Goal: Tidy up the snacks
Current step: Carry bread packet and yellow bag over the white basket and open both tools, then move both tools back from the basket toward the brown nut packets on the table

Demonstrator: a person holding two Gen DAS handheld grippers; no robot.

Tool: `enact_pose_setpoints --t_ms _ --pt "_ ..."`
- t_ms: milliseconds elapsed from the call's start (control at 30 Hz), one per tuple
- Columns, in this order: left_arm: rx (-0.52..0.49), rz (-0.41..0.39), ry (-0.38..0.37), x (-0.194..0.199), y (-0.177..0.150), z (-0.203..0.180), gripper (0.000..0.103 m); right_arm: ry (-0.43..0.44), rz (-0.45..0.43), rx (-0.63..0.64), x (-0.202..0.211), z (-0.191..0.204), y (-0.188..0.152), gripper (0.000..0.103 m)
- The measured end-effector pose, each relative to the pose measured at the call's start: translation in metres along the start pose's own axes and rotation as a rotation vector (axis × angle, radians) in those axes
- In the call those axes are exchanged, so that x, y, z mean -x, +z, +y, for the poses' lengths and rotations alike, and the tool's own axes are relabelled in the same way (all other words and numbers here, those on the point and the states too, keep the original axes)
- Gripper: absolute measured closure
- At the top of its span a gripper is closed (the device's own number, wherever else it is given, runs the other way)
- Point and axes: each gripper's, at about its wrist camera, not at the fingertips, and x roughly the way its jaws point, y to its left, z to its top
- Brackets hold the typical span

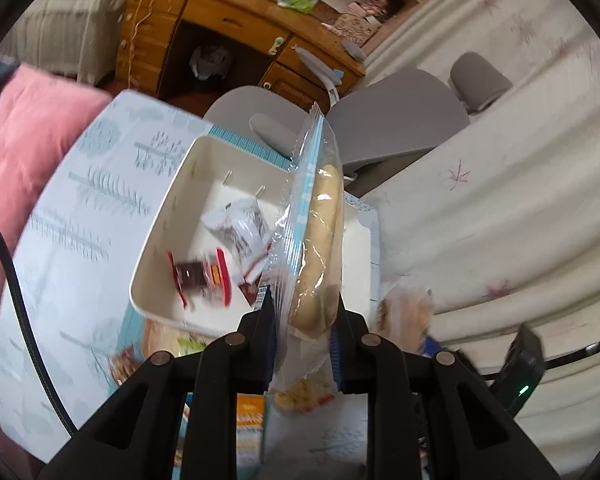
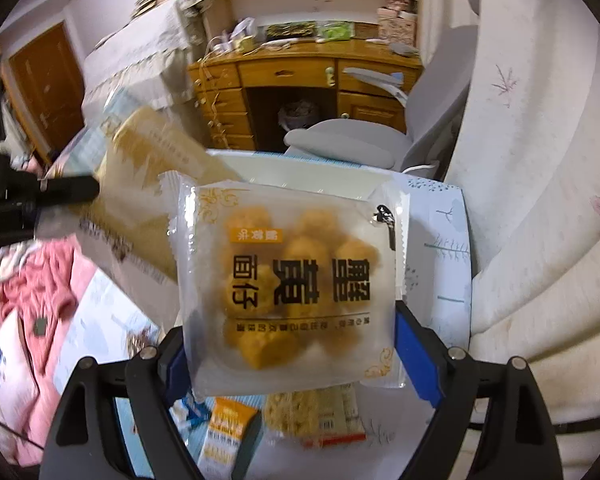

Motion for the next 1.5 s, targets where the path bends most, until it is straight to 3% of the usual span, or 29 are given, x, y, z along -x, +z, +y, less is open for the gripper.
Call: enact_pose_setpoints --t_ms 100,167,233,433,900,1300,1500 --pt "-0.055 -0.020 0.032 -0.009 0.006 -0.009 0.079 0.006 -0.010 -0.031 -0.007 -0.008 0.007 0.012" --pt "-0.071 -0.033 0.050 -0.013 0.009 -0.012 0.062 0.010 -0.009 -0.046 -0.013 -0.011 0.011 0.006" --pt "-0.091 -0.029 0.058 -0.015 0.010 -0.015 0.054 0.003 -0.013 -0.059 -0.017 -0.013 0.014 0.005" --pt "-0.119 0.005 0.090 -0.020 0.003 -0.017 0.045 0.017 -0.012 -0.103 -0.022 -0.018 0.013 0.002" --pt "-0.030 0.050 0.137 0.001 -0.061 0.011 0.041 0.101 0.073 -0.183 -0.005 -0.006 -0.040 0.002" --pt "0.011 0.035 0.189 0.039 -0.151 0.032 0.041 0.175 0.182 -0.352 0.017 0.007 -0.126 0.002" --pt "-0.026 0.017 0.248 0.059 -0.200 0.035 0.041 0.189 0.205 -0.368 0.030 0.019 -0.161 0.002"
